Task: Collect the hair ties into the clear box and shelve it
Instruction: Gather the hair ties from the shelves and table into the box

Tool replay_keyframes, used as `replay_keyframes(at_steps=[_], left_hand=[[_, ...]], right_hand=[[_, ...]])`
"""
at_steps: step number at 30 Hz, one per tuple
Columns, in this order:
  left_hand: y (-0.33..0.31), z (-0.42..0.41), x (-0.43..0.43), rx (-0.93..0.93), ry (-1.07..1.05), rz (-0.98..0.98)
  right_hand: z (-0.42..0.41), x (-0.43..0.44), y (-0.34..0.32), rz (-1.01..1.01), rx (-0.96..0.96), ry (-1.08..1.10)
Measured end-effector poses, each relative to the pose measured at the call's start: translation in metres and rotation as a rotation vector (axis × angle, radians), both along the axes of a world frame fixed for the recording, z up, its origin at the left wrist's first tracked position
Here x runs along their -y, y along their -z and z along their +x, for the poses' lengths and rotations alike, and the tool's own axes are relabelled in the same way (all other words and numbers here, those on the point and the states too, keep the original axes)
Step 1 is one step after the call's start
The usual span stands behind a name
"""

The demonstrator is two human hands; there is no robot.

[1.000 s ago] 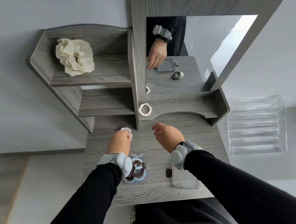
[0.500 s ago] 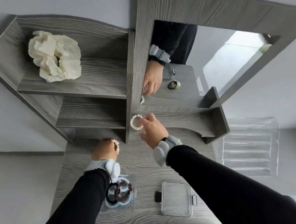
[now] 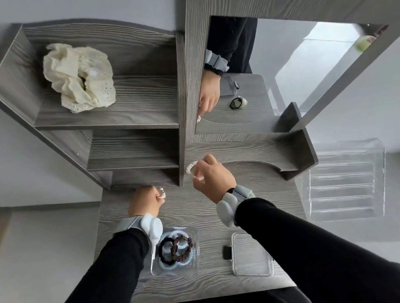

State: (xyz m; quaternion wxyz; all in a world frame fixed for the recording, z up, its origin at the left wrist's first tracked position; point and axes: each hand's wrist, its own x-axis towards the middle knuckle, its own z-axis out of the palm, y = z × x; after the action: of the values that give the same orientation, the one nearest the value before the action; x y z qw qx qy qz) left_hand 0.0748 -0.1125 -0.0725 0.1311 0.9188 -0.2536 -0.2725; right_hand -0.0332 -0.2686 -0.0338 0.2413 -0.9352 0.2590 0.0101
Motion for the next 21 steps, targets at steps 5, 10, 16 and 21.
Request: replay_keyframes(at_steps=[5,10,16,21], left_hand=[[-0.017,-0.004,-0.016,0.054,-0.014,-0.118],[-0.036,-0.014,-0.031,0.102,-0.034,-0.212],[-0.055,-0.025,-0.054,0.183,-0.044,-0.335],[-0.067,-0.035,-0.073,0.193,-0.055,-0.426]], right_hand=[[-0.019,-0.032,-0.001,0.068,0.158,0.052],[-0.039,-0.066,-0.004,0.155,0.254,0.046],[-0.062,-0.100,-0.005,0.251,0.309,0.073],[-0.075,-0.122,-0.007,0.324,0.141,-0.035]])
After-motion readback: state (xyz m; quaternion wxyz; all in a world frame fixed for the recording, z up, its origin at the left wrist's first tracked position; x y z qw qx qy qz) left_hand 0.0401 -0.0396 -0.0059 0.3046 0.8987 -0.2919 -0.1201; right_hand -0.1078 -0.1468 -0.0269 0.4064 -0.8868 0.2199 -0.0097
